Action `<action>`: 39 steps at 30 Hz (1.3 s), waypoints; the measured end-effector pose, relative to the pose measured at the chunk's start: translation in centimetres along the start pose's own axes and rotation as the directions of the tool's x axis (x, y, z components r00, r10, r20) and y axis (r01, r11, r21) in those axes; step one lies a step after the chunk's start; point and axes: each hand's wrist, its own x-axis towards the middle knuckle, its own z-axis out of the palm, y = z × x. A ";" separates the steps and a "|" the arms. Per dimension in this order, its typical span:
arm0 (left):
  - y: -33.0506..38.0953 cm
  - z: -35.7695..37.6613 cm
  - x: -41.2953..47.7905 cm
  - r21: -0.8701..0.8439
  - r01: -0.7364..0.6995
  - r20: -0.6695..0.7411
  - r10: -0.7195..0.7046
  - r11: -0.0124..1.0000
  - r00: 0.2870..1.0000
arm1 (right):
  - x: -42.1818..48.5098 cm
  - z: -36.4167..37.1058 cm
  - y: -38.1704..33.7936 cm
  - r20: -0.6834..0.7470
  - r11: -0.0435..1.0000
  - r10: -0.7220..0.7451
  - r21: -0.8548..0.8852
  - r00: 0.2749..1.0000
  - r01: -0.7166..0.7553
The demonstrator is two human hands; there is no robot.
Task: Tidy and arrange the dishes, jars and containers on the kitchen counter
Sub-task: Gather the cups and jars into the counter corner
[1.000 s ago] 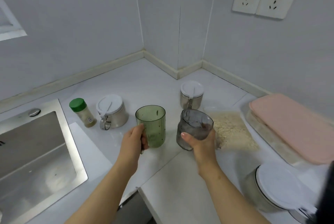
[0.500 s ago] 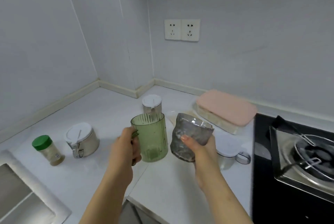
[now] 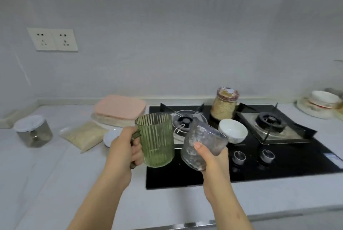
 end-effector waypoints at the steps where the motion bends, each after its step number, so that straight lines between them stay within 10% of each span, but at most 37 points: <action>1: -0.4 2.2 -0.3 0.002 0.007 0.036 -0.007 1.000 0.999 | 0.1 -2.0 -1.1 -0.033 1.000 -0.020 -0.005 0.999 0.020; 16: -10.3 33.1 -7.7 0.172 0.095 0.394 -0.157 0.981 0.906 | 2.3 -30.6 -15.1 -0.381 0.959 -0.254 -0.222 0.889 0.179; 39: -19.2 66.2 0.0 0.232 0.087 0.612 -0.215 0.969 0.761 | 20.8 -53.0 -26.8 -0.505 0.917 -0.369 -0.333 0.780 0.218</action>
